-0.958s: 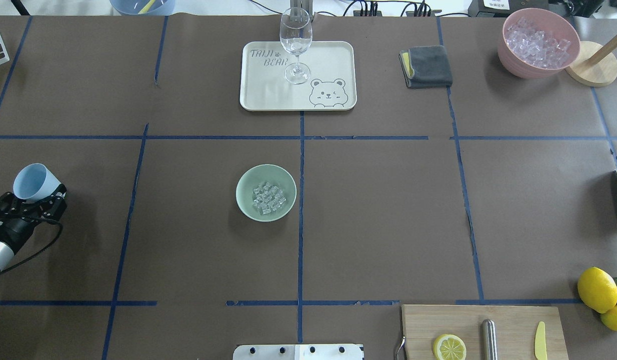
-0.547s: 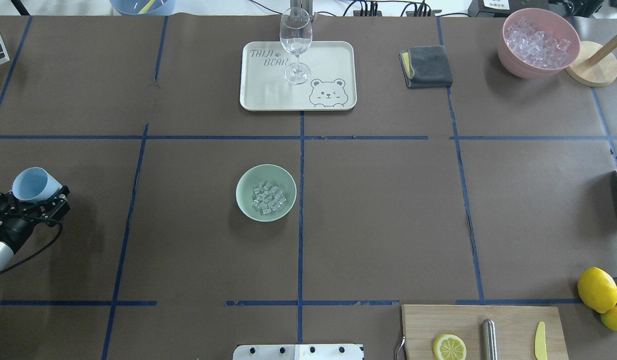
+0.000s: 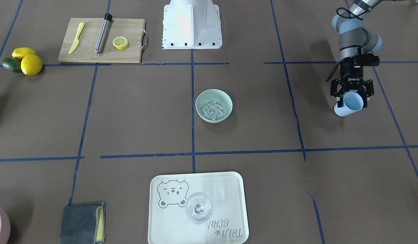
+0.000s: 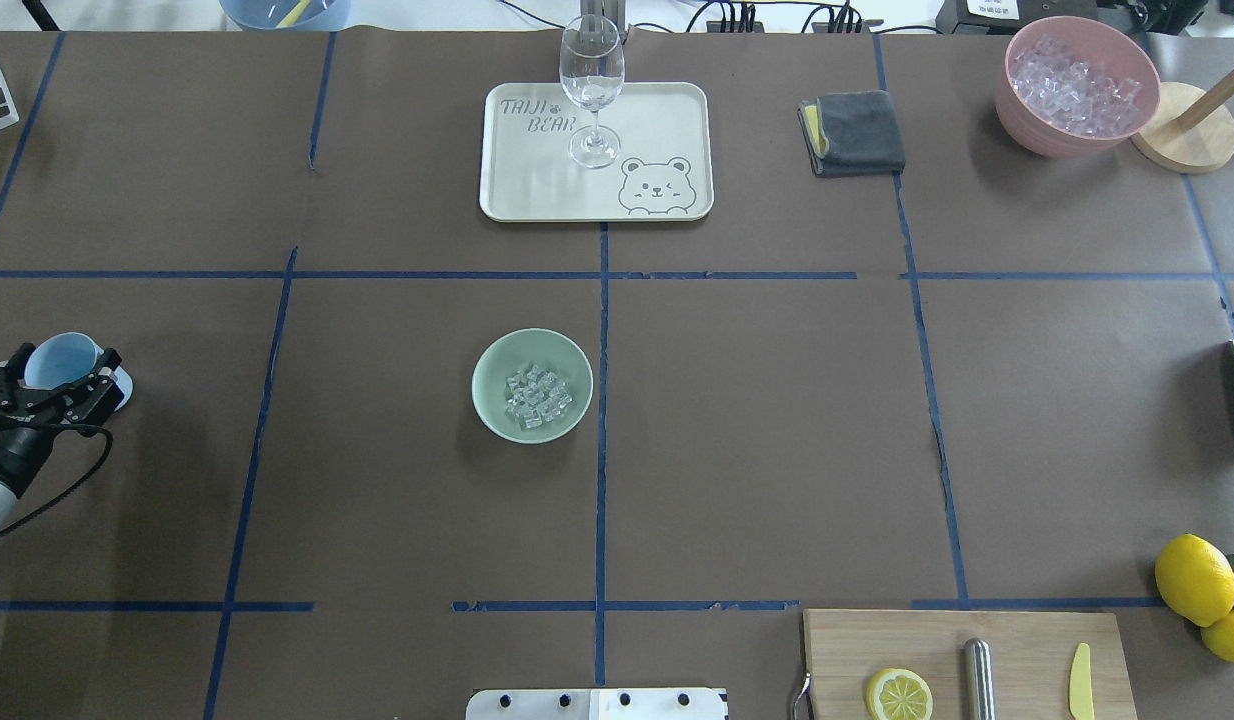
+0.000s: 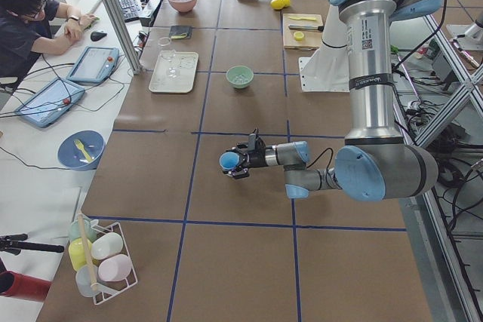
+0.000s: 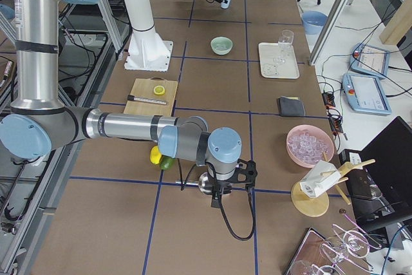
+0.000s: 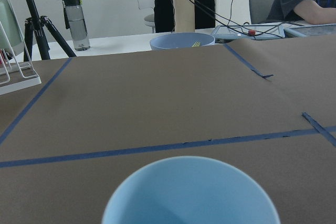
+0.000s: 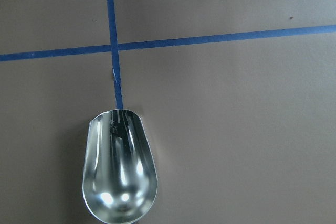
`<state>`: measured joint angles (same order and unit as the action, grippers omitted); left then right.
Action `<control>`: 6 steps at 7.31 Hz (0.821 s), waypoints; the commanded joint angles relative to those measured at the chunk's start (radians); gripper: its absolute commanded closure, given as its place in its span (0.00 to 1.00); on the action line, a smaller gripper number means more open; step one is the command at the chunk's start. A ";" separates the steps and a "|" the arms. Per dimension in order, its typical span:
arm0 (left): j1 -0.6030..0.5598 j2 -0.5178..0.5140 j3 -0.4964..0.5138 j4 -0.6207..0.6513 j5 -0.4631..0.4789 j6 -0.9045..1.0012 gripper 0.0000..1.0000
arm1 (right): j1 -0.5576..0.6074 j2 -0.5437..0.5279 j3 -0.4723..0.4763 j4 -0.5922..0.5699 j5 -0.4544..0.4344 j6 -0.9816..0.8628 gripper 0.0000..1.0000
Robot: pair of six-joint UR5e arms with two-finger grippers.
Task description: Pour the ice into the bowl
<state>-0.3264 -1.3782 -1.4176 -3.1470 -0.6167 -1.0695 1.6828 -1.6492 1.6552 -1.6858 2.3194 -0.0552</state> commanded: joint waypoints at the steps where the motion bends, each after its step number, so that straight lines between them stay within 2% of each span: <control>1: 0.000 0.001 -0.004 -0.060 0.054 0.008 0.00 | 0.000 0.003 0.000 -0.002 0.000 0.000 0.00; 2: -0.003 0.002 -0.018 -0.085 0.054 0.043 0.00 | 0.000 0.005 -0.002 0.000 0.000 0.000 0.00; 3: -0.005 0.002 -0.053 -0.146 0.039 0.157 0.00 | 0.000 0.006 -0.002 0.000 0.000 0.000 0.00; 4: -0.008 0.004 -0.060 -0.219 -0.039 0.275 0.00 | -0.002 0.006 -0.002 0.000 0.000 0.000 0.00; 6: -0.115 0.018 -0.064 -0.216 -0.279 0.354 0.00 | -0.002 0.008 0.000 -0.002 0.000 0.000 0.00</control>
<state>-0.3718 -1.3656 -1.4777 -3.3539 -0.7483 -0.7887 1.6821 -1.6425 1.6538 -1.6862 2.3194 -0.0552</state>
